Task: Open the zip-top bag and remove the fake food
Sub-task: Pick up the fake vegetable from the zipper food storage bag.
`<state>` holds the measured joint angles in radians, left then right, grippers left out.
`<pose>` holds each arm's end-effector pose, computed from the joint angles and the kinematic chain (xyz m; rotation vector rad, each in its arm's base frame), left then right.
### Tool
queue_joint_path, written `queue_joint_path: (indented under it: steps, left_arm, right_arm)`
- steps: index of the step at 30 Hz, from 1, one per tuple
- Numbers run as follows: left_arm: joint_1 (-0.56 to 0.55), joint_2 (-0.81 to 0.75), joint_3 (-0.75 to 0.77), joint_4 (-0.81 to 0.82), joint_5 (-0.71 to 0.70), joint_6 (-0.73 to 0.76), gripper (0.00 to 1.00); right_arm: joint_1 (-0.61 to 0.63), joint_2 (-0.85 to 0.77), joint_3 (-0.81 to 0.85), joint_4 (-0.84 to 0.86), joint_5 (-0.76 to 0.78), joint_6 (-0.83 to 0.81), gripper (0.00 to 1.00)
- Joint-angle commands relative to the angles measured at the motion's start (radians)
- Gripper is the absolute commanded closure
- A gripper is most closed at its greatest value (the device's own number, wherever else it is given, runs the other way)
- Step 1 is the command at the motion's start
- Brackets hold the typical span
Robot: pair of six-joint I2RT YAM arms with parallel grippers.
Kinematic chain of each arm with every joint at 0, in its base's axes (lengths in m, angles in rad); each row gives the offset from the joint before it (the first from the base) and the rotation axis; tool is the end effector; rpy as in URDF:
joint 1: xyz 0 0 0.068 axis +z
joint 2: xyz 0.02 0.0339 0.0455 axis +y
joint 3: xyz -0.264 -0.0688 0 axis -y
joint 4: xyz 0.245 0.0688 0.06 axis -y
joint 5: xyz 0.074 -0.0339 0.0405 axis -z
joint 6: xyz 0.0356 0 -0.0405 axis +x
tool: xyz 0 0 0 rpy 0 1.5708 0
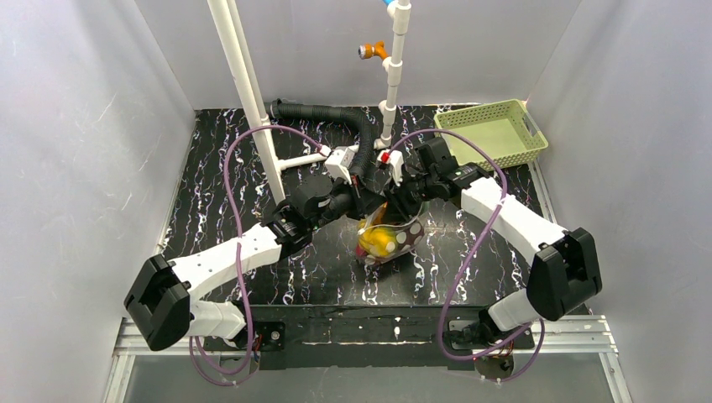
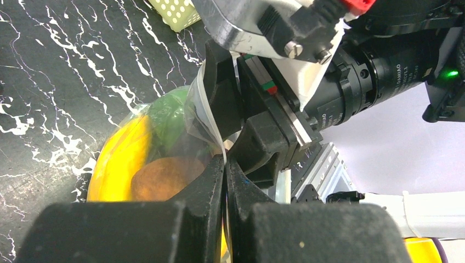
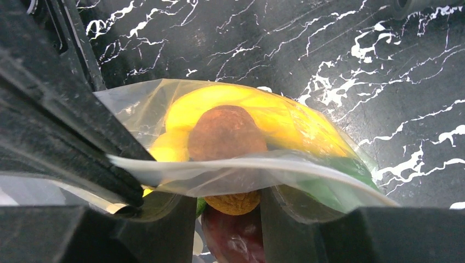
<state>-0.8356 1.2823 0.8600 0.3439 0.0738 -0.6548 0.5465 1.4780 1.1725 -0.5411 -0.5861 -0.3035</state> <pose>0.2007 -0.2258 0.3123 0.2224 1.7772 -1.1708 0.2597 0.1810 0.2823 -1.2250 2.0491 0.8193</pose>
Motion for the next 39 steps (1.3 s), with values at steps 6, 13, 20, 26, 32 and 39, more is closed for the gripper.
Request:
queue_joint_path:
  steps: [6,13,20,26,32,39]
  left_arm:
    - [-0.007,-0.06,-0.012,0.017,-0.039,0.02,1.0]
    - [-0.007,-0.073,-0.01,0.013,-0.053,0.024,1.0]
    - [-0.007,-0.078,-0.012,0.008,-0.059,0.03,1.0]
    - [-0.007,-0.07,-0.01,0.004,-0.054,0.031,1.0]
    - [-0.007,-0.063,-0.008,0.002,-0.05,0.032,1.0]
    - [-0.007,-0.063,-0.015,-0.001,-0.053,0.033,1.0]
  right_arm:
    - [-0.021,-0.127,-0.014,-0.027,-0.166,-0.09,0.92]
    - [-0.047,-0.179,-0.006,-0.136,-0.271,-0.204,0.95]
    - [-0.123,-0.225,0.005,-0.21,-0.346,-0.279,0.95]
    - [-0.194,-0.258,-0.001,-0.204,-0.402,-0.274,0.97]
    - [-0.283,-0.266,0.027,-0.223,-0.56,-0.255,0.97]
    - [-0.378,-0.285,0.067,-0.259,-0.68,-0.246,0.97]
